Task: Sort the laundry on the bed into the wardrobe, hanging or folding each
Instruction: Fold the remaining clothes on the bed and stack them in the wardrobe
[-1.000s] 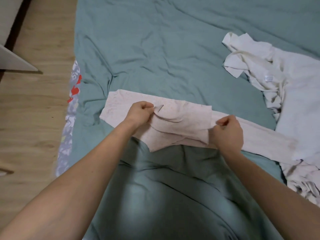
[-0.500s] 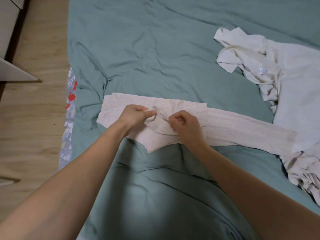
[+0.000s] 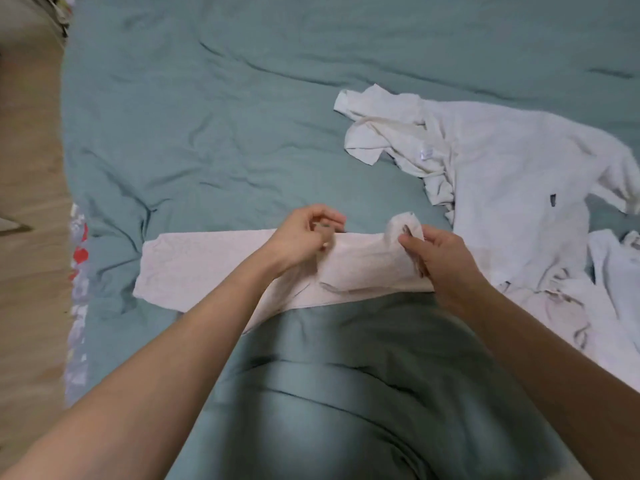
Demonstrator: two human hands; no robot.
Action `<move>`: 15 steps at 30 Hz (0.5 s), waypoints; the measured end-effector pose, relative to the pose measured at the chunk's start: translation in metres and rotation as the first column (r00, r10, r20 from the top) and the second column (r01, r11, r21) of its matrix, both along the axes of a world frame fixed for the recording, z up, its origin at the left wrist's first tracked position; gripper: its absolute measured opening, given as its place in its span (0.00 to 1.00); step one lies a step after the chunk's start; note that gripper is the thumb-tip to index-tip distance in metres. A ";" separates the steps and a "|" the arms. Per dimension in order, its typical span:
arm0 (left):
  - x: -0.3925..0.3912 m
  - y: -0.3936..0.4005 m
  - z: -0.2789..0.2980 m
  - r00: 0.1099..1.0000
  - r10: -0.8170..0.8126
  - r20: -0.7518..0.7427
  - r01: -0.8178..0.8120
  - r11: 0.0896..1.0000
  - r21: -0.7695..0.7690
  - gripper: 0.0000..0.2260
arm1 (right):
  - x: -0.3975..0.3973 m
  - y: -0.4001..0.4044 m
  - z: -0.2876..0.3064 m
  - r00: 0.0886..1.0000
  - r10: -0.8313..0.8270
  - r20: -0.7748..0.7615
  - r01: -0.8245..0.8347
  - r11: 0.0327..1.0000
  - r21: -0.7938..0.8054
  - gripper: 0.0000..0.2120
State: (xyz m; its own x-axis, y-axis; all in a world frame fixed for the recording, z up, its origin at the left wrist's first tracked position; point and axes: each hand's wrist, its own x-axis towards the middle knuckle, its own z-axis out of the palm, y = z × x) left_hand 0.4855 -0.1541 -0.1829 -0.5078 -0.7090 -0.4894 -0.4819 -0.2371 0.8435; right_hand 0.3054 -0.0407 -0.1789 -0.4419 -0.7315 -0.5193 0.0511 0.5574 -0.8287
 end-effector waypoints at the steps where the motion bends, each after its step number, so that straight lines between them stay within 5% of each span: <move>1: -0.014 0.001 -0.006 0.995 -0.089 0.037 0.092 0.989 -0.113 0.15 | -0.014 0.008 0.001 1.000 -0.017 -0.010 0.017 1.000 0.004 0.04; 7: -0.096 0.016 -0.047 0.769 -0.543 0.338 0.633 0.723 -0.278 0.16 | -0.077 0.041 -0.018 0.975 -0.158 -0.156 0.171 0.983 0.069 0.14; 11: -0.122 0.022 -0.067 0.694 -0.520 0.498 0.701 0.645 -0.304 0.12 | -0.106 0.053 -0.042 0.931 -0.273 -0.241 0.299 0.951 0.080 0.15; 15: -0.130 0.018 -0.077 0.713 -0.436 0.550 0.668 0.661 -0.343 0.07 | -0.123 0.054 -0.064 0.937 -0.225 -0.268 0.276 0.945 0.173 0.15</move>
State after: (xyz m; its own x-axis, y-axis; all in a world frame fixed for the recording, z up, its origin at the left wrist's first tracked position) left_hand 0.3550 -0.1356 -0.2597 -0.7309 -0.5464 -0.4089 -0.6823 0.5692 0.4589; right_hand 0.1826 0.0133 -0.2430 -0.7272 -0.4697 -0.5006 0.0244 0.7111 -0.7026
